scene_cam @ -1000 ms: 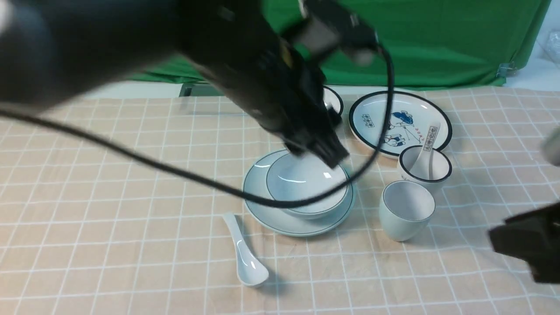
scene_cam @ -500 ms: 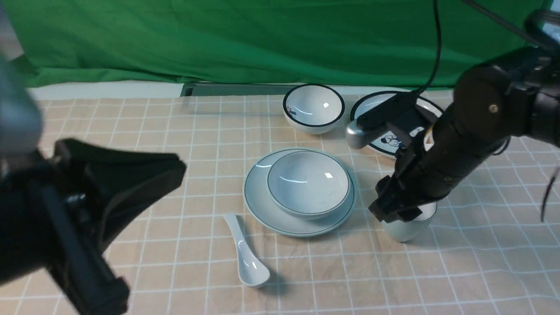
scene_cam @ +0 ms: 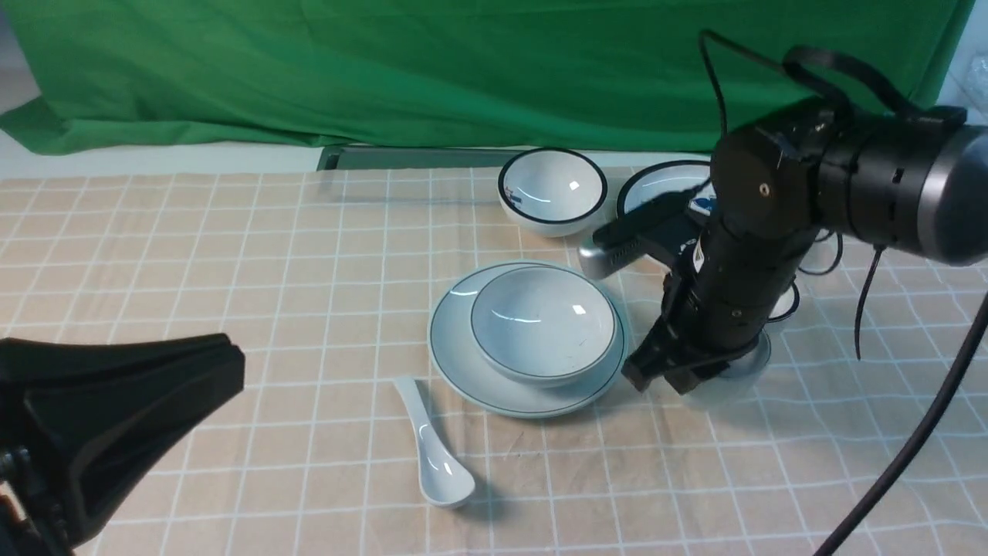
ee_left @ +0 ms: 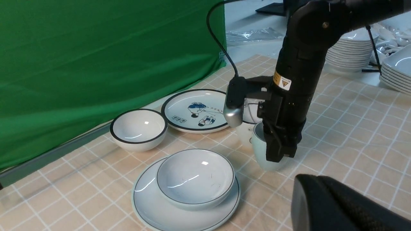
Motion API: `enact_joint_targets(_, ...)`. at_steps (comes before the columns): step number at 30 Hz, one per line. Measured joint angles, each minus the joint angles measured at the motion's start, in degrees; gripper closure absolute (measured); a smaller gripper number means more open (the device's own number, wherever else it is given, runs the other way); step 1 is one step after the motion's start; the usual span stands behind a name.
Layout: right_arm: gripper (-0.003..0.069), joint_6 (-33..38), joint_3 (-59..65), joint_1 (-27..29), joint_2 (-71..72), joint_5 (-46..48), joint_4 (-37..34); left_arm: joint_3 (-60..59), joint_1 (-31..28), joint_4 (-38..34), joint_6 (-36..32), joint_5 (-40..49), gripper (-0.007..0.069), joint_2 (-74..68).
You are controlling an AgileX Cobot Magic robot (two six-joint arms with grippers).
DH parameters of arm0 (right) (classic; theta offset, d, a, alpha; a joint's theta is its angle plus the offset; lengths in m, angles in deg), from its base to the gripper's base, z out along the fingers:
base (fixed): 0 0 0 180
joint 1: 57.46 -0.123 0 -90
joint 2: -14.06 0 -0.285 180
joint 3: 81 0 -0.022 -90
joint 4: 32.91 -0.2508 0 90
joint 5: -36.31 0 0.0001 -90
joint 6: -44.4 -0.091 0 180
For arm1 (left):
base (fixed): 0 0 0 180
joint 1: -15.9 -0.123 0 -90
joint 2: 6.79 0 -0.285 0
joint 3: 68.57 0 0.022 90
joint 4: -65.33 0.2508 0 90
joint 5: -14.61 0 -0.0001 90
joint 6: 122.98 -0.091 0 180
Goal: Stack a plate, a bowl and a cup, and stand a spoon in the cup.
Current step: Use the right arm to grab a blue teacup, then use the right arm to put the blue teacup into the blue rice bowl in the middle
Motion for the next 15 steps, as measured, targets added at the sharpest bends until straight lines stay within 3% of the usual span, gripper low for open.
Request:
enact_joint_targets(5, 0.0572, 1.7, -11.0, -3.9, 0.9, -1.7, -2.8, -0.3, 0.0, 0.6, 0.0, 0.0, 0.0624, 0.0)
enact_joint_targets(15, 0.0572, 3.0, -22.7, -4.2, -14.1, -0.2, -5.1, -0.4, 0.0, 0.6, 0.0, 2.7, 0.0624, 0.0)
